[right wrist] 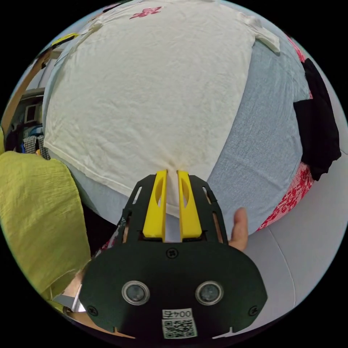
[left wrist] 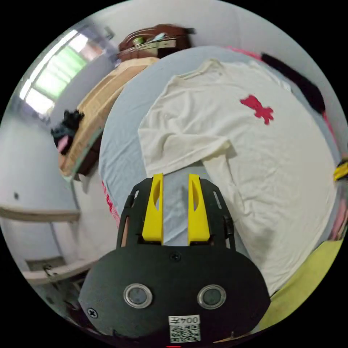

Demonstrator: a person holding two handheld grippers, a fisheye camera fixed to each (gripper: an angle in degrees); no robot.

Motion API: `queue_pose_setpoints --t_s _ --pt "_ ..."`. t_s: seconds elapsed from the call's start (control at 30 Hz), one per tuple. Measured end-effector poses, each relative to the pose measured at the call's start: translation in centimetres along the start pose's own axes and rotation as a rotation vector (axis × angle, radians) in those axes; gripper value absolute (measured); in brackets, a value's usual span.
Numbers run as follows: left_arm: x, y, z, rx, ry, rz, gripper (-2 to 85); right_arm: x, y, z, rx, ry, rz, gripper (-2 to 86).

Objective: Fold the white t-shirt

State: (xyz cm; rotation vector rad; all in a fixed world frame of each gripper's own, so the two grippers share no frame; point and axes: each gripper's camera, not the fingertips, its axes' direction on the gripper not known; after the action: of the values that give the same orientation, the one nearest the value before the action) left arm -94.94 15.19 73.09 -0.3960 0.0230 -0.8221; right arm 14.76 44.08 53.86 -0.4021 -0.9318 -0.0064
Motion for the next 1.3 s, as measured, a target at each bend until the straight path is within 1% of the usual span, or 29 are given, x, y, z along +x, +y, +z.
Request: queue_pose_setpoints --t_s 0.1,0.23,0.3,0.37,0.4,0.43,0.47,0.5,0.53,0.57,0.7,0.77,0.9,0.97,1.23,1.3 --pt "-5.6 0.4 0.8 0.028 0.120 -0.114 10.6 -0.9 0.5 0.4 0.037 -0.011 0.074 5.8" --pt "-10.1 0.2 2.1 0.029 0.215 -0.159 11.8 -3.4 2.6 1.2 0.170 0.022 0.135 6.4" --pt "-12.7 0.0 2.6 0.061 0.303 -0.186 11.9 -4.8 3.5 1.3 0.213 0.040 0.146 6.4" --pt "-14.3 -0.3 3.0 0.074 0.366 -0.190 12.0 -7.2 4.5 -0.4 0.393 0.029 0.173 8.2" --pt "-15.2 -0.5 3.3 0.071 0.385 -0.181 11.9 -7.9 4.6 -1.0 0.454 0.013 0.173 8.8" --pt "-15.5 -0.7 3.5 0.066 0.389 -0.173 11.9 -9.3 4.4 -2.3 0.579 -0.012 0.161 9.5" --pt "-16.2 -1.1 3.9 0.048 0.391 -0.154 11.9 -10.8 3.7 -3.5 0.712 -0.019 0.142 9.8" --pt "-16.7 -1.5 4.3 0.033 0.402 -0.129 11.7 -11.6 3.2 -4.0 0.786 -0.018 0.130 9.9" --pt "-16.9 -1.7 4.4 0.029 0.409 -0.119 11.7 -13.3 1.7 -5.0 0.900 -0.009 0.091 10.2" --pt "-17.4 -2.1 4.7 0.022 0.421 -0.103 11.5 -14.9 -0.6 -5.8 0.933 -0.024 0.043 9.8" --pt "-19.5 -3.4 5.7 -0.004 0.442 -0.100 10.3 -20.0 -8.6 -7.7 0.946 -0.024 -0.150 8.2" --pt "-20.6 -3.8 5.9 -0.007 0.459 -0.105 9.5 -23.5 -13.4 -8.1 0.923 0.026 -0.276 8.5" --pt "-22.8 -4.5 6.3 -0.013 0.490 -0.120 8.1 -27.1 -19.4 -7.6 0.858 0.084 -0.422 9.8" --pt "-23.5 -4.8 6.4 -0.017 0.494 -0.118 7.8 -28.8 -22.4 -6.7 0.805 0.165 -0.489 11.0" --pt "-25.5 -6.7 6.3 -0.053 0.521 -0.096 6.0 -32.1 -27.2 -5.8 0.759 0.332 -0.643 10.9" --pt "-26.1 -7.2 6.6 -0.075 0.520 -0.100 4.4 -32.7 -27.9 -5.7 0.759 0.372 -0.667 10.1"
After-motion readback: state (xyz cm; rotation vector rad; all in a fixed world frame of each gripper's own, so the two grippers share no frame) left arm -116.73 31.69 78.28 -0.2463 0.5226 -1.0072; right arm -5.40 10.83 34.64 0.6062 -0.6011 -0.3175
